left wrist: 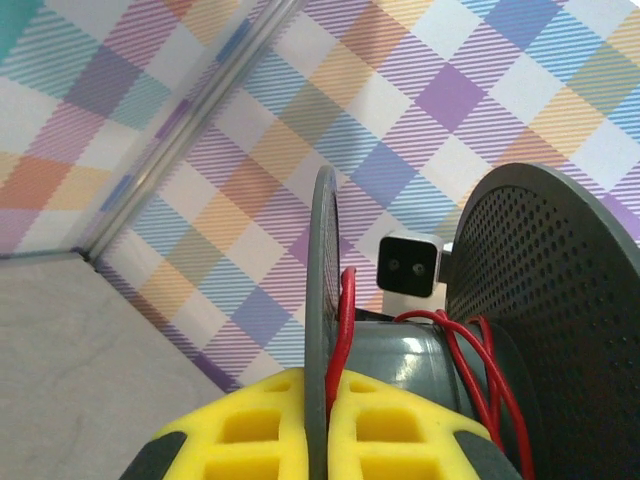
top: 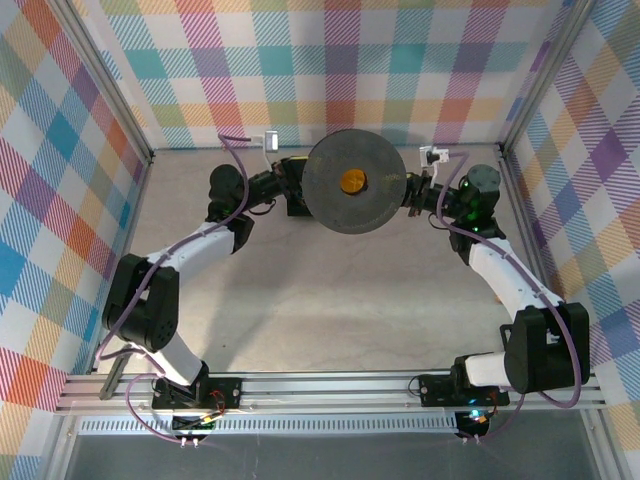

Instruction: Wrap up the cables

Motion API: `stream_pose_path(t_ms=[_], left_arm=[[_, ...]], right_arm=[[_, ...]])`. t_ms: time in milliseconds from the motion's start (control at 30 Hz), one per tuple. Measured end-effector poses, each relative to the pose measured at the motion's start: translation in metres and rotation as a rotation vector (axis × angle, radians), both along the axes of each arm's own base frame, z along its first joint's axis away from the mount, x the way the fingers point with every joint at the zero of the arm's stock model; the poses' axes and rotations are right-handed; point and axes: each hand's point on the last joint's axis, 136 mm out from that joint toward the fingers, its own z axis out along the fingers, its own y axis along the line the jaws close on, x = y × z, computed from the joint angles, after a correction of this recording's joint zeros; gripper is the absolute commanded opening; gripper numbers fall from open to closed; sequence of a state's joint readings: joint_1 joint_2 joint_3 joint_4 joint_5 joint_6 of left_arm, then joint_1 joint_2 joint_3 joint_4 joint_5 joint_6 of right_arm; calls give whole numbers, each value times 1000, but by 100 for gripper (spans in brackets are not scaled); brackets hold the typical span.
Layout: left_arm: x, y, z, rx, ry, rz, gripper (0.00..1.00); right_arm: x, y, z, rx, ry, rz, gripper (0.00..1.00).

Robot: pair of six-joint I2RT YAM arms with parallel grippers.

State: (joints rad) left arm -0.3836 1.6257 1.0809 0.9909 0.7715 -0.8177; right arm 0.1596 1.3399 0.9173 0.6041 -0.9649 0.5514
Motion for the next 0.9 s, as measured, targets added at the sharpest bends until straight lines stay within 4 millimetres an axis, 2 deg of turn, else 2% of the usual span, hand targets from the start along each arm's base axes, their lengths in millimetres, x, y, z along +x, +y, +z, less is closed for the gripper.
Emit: stream_pose_path(t_ms=[200, 433, 600, 733, 800, 900], left_arm=[[6, 6, 5, 3, -15, 76, 0], [10, 1, 16, -7, -52, 137, 0], [14, 4, 15, 17, -47, 178, 0], [4, 3, 20, 55, -56, 194, 0], [-5, 2, 27, 69, -71, 197, 0], [-18, 1, 38, 80, -101, 198, 0]], right_arm=[[0, 11, 2, -20, 1, 21, 0], [7, 27, -26, -44, 127, 80, 0], [10, 27, -26, -67, 161, 77, 0], [2, 25, -23, -89, 168, 82, 0], [-4, 23, -17, -100, 161, 86, 6], [-13, 17, -6, -104, 141, 96, 21]])
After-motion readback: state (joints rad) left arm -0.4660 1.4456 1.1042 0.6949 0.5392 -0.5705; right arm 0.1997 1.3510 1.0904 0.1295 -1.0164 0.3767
